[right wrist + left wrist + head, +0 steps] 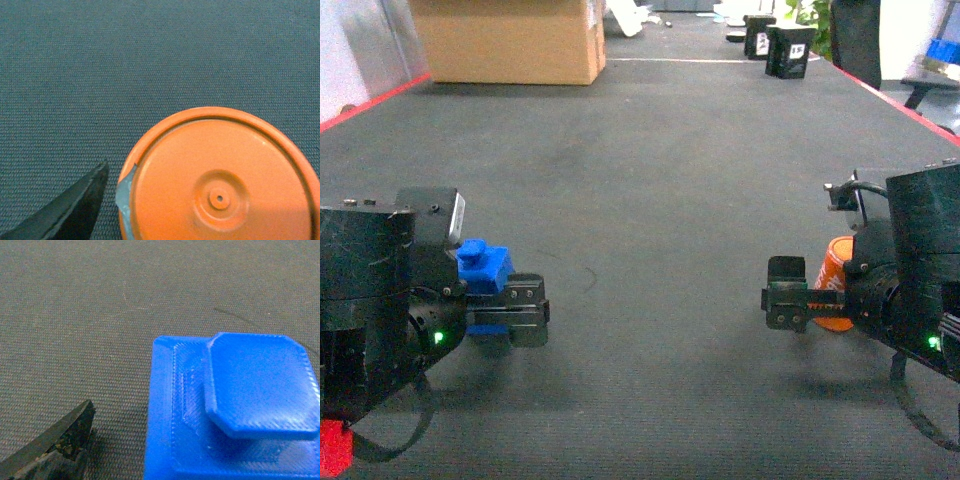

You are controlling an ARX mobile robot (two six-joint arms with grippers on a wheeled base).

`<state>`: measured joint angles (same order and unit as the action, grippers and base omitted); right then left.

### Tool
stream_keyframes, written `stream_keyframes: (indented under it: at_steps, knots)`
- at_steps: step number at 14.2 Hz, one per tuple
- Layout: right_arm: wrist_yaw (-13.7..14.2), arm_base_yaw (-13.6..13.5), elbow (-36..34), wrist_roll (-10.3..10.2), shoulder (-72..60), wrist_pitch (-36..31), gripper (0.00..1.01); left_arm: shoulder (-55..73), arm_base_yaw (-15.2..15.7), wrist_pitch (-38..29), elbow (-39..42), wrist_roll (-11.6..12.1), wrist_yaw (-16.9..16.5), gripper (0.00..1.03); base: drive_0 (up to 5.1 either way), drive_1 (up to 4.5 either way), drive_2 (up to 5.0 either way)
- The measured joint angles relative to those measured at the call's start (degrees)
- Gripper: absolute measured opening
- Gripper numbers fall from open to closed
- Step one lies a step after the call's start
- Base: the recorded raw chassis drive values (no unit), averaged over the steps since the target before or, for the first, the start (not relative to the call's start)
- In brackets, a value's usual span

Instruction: Sort blue parts and orange caps into right shelf containers

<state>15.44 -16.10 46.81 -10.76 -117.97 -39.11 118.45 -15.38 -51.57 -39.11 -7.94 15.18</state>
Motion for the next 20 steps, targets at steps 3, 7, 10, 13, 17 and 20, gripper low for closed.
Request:
stream_keyframes:
  at_steps: [3,7,10,13,17,20]
  knots:
    - [-0.1,0.0,0.1,-0.1,0.0,1.0,0.73,0.0,0.0,-0.6,-0.1,-0.9,0.4,0.87,0.0,0.00,0.0]
    - [-0.9,0.0,0.3,-0.3,0.0,1.3,0.46,0.0,0.0,-1.0,-0.1,-0.9,0.4,0.46,0.0,0.00,0.0]
    - [-1.3,0.0,-1.6,-0.2,3.0,-1.5,0.46,-1.2,-0.1,-2.7,0.7,-1.0,0.5,0.43,0.0,0.00,0.0]
    - [0.2,0.5,-11.7,1.9,20.0,-6.8,0.46,-15.3,2.3,-7.3,8.7,-0.6,1.4,0.43,0.0,0.00,0.0]
    - [3.3,1.1,-25.1,5.5,52.0,4.5,0.46,-46.0,4.8,2.1,23.4,3.9,4.8,0.43,0.0,0.00,0.0]
    - [8.1,-0.7,-26.9,7.6,80.4,20.9,0.46,-76.8,2.1,19.5,26.0,5.9,10.8,0.43,0.0,0.00,0.0]
